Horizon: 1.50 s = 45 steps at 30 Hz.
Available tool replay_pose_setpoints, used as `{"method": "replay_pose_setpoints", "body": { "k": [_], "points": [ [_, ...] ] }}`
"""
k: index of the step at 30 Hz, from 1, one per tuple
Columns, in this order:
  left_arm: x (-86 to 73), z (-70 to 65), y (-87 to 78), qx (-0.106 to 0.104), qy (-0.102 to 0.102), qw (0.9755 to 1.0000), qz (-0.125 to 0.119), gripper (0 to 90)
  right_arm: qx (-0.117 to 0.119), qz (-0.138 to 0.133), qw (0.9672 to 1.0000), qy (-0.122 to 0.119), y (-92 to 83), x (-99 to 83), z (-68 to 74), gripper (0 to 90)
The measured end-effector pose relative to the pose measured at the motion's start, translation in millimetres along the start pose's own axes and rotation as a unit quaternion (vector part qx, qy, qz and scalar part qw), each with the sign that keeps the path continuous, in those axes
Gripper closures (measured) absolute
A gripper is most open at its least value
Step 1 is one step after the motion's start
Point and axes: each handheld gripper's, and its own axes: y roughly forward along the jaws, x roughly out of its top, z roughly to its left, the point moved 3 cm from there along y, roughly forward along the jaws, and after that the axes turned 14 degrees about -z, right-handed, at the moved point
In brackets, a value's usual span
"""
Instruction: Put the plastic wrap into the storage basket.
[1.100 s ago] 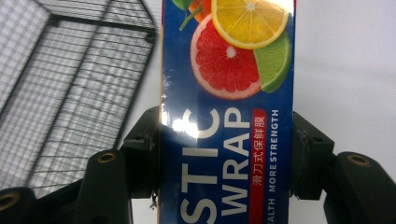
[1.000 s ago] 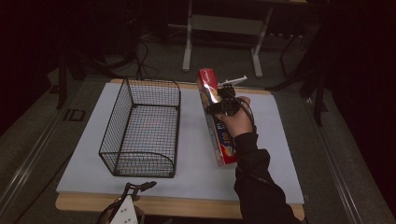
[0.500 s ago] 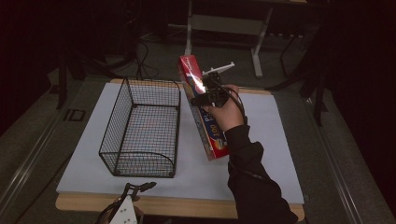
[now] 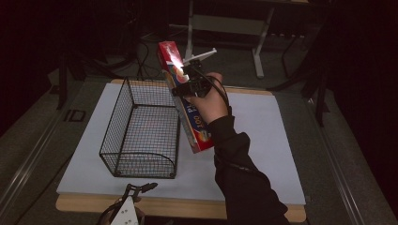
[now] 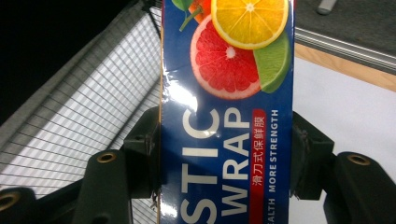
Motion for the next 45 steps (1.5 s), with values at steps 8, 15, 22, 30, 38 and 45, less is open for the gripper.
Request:
{"method": "replay_pose_setpoints", "body": {
  "k": [8, 15, 22, 30, 38, 45],
  "points": [
    [0.7, -0.5, -0.5, -0.004, 0.0, 1.0, -0.002, 0.3, 0.013, -0.012, 0.9998, -0.003, 10.5, 10.2, 22.4, 39.6],
    [0.9, -0.2, -0.8, -0.003, 0.0, 1.0, -0.002, 0.3, 0.018, -0.02, 0.9996, 0.005, 25.3, 15.2, 34.7, 39.6],
    [1.4, -0.5, -1.4, -0.004, 0.0, 1.0, -0.003, 0.3, 0.04, -0.032, 0.9986, 0.007, 42.4, 15.3, 54.0, 39.6],
    [1.7, -1.2, -1.8, -0.006, -0.002, 1.0, -0.004, 0.3, 0.052, -0.041, 0.9978, 0.002, 64.6, 8.5, 70.3, 39.6],
    [1.9, -1.4, -2.3, -0.007, -0.001, 1.0, -0.004, 0.3, 0.051, -0.033, 0.9981, -0.01, 89.3, -11.5, 78.9, 39.5],
    [2.5, -1.8, -2.7, -0.009, -0.002, 0.9999, -0.006, 0.3, 0.037, -0.011, 0.9992, 0.008, 108.9, -35.8, 76.7, 39.5]
  ]
}}
